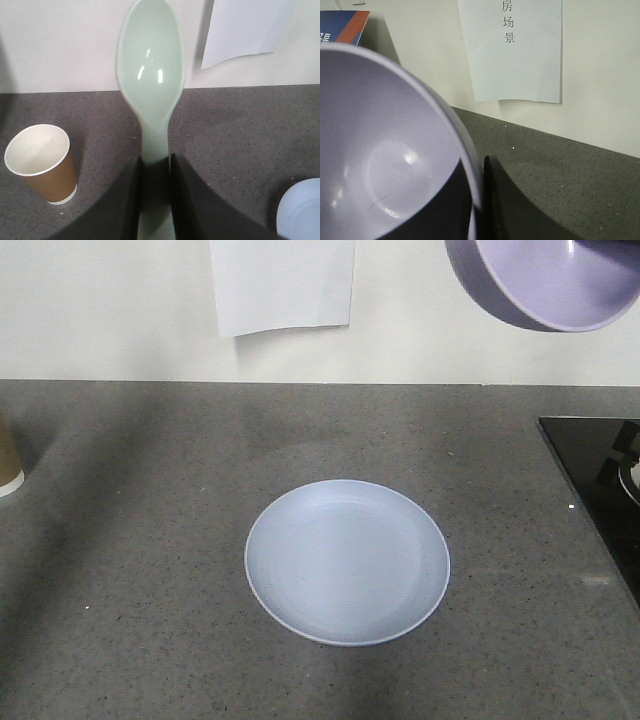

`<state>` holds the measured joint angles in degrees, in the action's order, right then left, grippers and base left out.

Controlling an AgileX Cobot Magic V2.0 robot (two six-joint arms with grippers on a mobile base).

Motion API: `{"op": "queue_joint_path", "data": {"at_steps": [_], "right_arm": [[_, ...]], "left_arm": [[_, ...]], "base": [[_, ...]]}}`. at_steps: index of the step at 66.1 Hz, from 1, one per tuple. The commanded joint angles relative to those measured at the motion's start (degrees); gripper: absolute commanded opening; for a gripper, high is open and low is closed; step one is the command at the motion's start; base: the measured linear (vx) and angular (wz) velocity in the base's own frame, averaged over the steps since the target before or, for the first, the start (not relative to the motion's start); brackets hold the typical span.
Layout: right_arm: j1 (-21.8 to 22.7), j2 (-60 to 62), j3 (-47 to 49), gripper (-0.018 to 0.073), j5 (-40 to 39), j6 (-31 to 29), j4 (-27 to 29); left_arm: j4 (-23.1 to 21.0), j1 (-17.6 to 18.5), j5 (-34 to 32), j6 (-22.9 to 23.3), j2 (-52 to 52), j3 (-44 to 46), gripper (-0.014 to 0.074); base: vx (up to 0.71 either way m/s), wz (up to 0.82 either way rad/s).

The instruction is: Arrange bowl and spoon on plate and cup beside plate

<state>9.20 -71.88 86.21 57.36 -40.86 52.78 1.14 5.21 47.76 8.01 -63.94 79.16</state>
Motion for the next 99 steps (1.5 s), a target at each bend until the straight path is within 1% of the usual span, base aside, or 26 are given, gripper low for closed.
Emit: {"op": "queue_joint_path", "data": {"at_steps": [1, 99], "right_arm": [[0.1, 1.4, 1.6, -0.001, -2.4, -0.5, 3.3], [0.1, 1.4, 1.6, -0.001, -2.4, -0.5, 3.3]], "left_arm": [[-0.4, 0.0, -3.7, 0.4, 1.0, 1.6, -0.0006], [-0.4, 0.0, -3.7, 0.4, 1.0, 1.6, -0.0006]], "base": [[0.01, 0.0], [0.02, -0.01]]}}
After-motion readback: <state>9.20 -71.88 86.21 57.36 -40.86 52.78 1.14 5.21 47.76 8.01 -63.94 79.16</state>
